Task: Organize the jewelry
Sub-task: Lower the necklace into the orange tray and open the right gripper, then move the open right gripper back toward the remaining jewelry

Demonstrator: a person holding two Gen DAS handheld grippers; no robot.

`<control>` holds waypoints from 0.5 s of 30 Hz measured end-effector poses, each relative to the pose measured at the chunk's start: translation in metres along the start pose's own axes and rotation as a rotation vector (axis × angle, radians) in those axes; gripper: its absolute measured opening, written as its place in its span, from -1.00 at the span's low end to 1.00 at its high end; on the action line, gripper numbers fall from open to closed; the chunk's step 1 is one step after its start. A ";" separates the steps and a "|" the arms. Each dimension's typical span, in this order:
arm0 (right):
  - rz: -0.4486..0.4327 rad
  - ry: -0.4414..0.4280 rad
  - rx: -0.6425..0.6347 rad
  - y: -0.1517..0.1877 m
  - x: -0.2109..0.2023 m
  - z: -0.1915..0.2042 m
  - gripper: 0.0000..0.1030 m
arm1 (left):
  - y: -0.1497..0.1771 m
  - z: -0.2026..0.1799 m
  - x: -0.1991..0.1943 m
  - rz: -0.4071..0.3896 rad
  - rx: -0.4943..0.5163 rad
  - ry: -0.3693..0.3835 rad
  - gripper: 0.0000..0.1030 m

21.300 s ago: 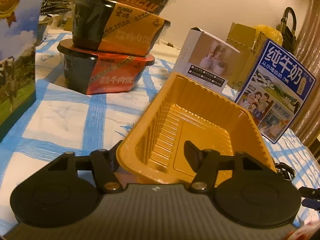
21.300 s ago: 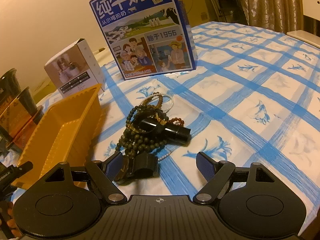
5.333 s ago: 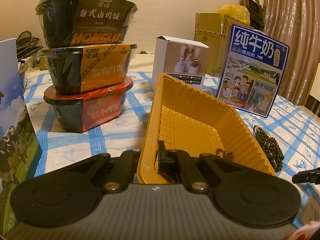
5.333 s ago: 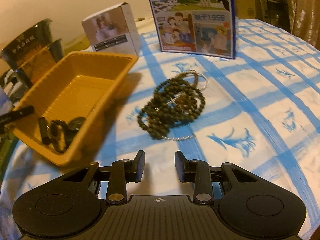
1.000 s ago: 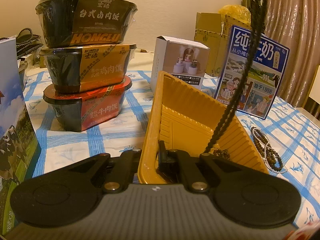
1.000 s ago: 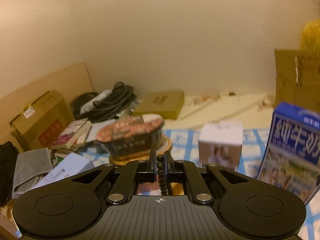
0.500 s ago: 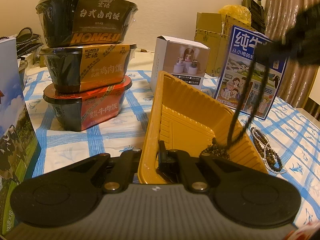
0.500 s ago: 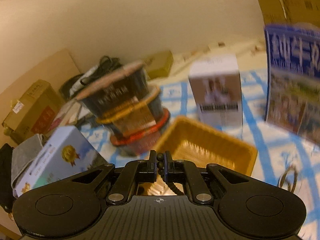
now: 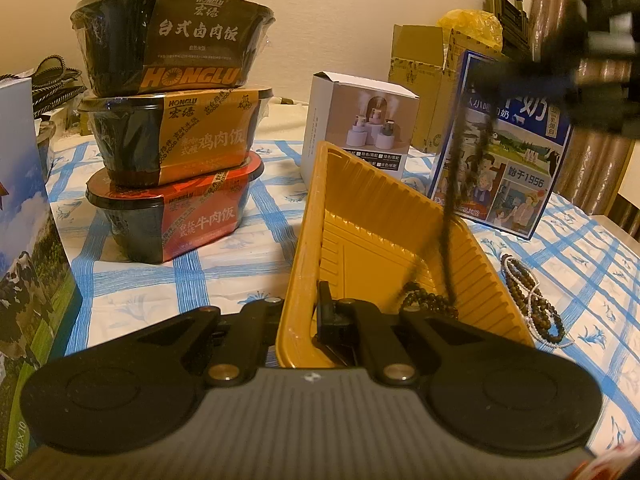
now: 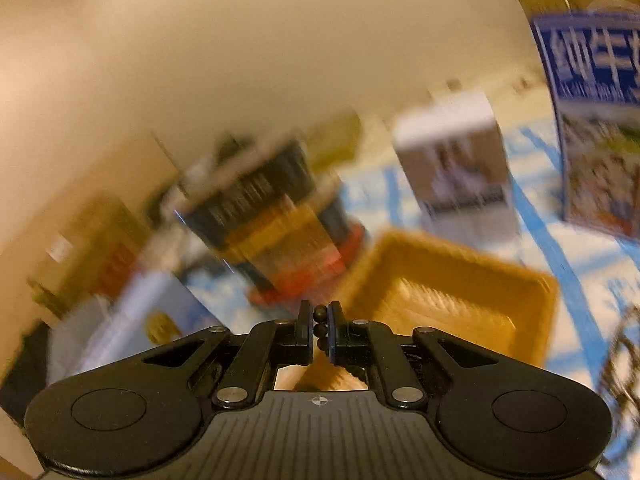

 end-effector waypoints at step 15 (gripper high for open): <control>0.254 0.263 0.049 0.097 0.039 -0.056 -0.87 | -0.001 0.000 0.001 0.005 0.001 0.001 -0.91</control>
Point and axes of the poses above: each gripper's, at about its wrist camera, not at the fingertips, and x roughly the way its jaws point, z to its left, y to its underside, the point moved 4 cm from there along x, roughly the way its jaws point, and after that the axes turned 1 degree about -z, right-handed, at the moved point
